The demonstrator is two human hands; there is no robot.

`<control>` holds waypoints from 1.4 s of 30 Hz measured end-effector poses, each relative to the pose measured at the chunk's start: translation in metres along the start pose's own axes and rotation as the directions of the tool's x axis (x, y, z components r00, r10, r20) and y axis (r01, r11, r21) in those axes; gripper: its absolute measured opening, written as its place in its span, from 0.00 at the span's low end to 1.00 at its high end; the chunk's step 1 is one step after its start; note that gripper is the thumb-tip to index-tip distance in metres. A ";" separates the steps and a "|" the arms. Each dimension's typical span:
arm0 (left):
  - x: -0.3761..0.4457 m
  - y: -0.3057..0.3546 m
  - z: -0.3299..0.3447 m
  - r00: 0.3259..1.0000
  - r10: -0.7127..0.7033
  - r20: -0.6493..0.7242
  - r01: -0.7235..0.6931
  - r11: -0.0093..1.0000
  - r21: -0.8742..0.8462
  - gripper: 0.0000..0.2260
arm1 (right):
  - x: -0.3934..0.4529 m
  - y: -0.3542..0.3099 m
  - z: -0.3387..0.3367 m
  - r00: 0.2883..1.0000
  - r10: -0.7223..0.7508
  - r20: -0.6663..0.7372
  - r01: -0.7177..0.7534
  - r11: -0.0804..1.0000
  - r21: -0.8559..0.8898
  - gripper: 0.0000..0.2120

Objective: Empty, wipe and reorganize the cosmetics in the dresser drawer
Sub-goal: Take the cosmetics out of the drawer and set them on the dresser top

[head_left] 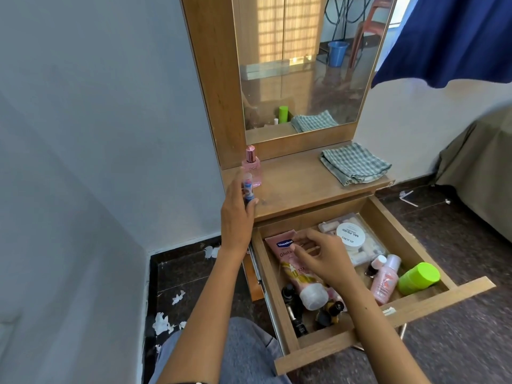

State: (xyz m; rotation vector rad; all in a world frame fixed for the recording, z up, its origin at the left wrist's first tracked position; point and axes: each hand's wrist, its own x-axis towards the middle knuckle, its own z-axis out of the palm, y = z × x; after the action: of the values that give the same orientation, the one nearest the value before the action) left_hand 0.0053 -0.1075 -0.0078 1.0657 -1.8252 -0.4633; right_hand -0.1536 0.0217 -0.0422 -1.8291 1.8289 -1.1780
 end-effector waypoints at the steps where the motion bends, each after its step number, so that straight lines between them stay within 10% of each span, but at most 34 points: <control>1: -0.003 0.003 -0.002 1.000 -0.008 -0.002 0.008 1.000 -0.007 0.34 | 0.000 -0.001 0.000 1.000 0.003 0.001 -0.003 1.000 -0.002 0.09; 6: -0.047 0.029 -0.013 0.990 0.050 -0.130 -0.044 0.998 0.051 0.23 | 0.001 0.000 0.000 0.998 0.056 -0.025 -0.057 0.998 -0.023 0.05; 10: -0.093 0.043 -0.019 0.963 0.124 0.240 -0.150 0.984 0.091 0.06 | 0.001 0.000 0.001 0.995 0.094 -0.042 -0.097 0.993 -0.073 0.05; 17: -0.127 0.050 -0.024 0.891 0.011 0.454 -0.107 0.976 0.188 0.07 | -0.005 -0.008 -0.004 0.959 0.275 -0.066 -0.282 0.926 -0.250 0.13; 30: -0.130 0.051 -0.024 0.887 -0.029 0.461 -0.116 0.952 0.284 0.04 | 0.006 -0.045 0.012 0.817 0.557 0.146 -0.389 0.721 -0.574 0.27; 42: -0.132 0.050 -0.023 0.916 -0.018 0.402 -0.078 0.972 0.221 0.04 | -0.013 -0.045 -0.003 0.881 0.466 -0.078 -0.465 0.826 -0.318 0.31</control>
State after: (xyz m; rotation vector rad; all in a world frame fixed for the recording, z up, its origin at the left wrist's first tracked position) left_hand 0.0257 0.0319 -0.0328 1.1601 -2.3038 -0.4838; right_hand -0.1228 0.0417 -0.0131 -1.3838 2.4034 -0.7192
